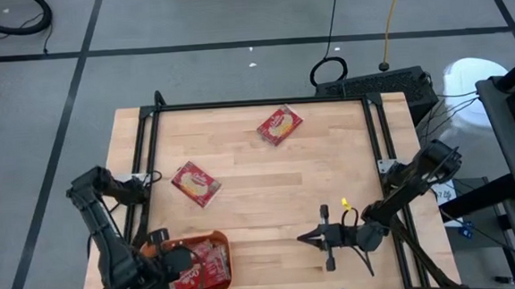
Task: Sort popcorn bags into baskets
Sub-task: Put the popcorn bag into the orange bin
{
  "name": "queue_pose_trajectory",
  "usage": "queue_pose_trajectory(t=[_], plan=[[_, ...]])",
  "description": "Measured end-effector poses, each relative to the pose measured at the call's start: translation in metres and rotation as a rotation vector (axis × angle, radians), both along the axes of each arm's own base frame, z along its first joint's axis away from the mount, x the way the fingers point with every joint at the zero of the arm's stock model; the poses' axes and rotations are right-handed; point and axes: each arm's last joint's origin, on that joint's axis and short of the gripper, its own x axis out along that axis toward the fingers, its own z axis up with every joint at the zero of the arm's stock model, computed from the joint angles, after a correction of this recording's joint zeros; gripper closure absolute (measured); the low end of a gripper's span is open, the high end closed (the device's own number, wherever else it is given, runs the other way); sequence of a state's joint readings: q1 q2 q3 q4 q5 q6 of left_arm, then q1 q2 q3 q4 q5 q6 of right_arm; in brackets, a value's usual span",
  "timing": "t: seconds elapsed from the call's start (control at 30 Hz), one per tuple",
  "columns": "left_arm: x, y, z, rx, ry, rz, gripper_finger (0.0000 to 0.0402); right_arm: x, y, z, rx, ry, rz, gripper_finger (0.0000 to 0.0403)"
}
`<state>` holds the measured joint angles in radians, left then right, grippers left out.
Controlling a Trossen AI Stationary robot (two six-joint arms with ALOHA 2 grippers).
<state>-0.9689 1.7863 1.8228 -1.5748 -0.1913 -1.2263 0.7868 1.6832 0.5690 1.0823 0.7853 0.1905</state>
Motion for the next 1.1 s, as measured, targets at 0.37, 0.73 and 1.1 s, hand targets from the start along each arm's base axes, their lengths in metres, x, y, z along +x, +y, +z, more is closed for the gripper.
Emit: queue_pose_trajectory(t=[0.37,0.73,1.1], plan=[[0.006,-0.016,-0.024,0.084,0.001,-0.001,0.0371,0.001,0.001,-0.001,0.004,-0.024,0.001,0.0401],[0.009,-0.02,-0.047,0.138,0.059,0.039,0.0371,0.001,0.001,-0.001,0.005,-0.024,0.002,0.0401],[0.004,-0.032,-0.054,0.045,0.066,0.021,0.033,0.001,0.001,-0.001,0.005,-0.024,0.002,0.0401]])
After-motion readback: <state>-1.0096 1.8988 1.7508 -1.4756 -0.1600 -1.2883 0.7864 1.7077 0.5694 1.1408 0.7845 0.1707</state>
